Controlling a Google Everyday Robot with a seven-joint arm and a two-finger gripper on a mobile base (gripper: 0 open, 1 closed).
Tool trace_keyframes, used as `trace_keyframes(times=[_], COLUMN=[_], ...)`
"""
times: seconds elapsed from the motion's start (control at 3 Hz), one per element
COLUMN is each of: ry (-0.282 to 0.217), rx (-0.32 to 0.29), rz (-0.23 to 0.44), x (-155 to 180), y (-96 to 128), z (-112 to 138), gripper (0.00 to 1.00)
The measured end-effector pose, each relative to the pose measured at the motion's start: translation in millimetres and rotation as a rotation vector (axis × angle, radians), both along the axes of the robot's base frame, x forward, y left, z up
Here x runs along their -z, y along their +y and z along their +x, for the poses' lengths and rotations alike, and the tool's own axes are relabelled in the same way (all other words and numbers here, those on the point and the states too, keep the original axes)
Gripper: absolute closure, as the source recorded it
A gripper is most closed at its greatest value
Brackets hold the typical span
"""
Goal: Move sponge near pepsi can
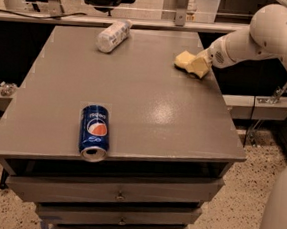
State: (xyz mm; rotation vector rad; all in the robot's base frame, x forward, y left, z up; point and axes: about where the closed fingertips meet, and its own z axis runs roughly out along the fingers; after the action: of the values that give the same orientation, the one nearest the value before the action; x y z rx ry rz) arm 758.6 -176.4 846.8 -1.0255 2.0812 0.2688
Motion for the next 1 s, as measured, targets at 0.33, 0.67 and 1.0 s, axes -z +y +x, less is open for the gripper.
trace_keyframes(times=[0.33,0.67,1.0], ry=[0.007,0.013,0.001], rx=[-0.065,-0.193,-0.347], rz=[0.019,0.006,-0.065], x=[-12,-25,-32], y=[15,37,56], z=[-19,-56,-108], gripper=[1.00,1.00,1.00])
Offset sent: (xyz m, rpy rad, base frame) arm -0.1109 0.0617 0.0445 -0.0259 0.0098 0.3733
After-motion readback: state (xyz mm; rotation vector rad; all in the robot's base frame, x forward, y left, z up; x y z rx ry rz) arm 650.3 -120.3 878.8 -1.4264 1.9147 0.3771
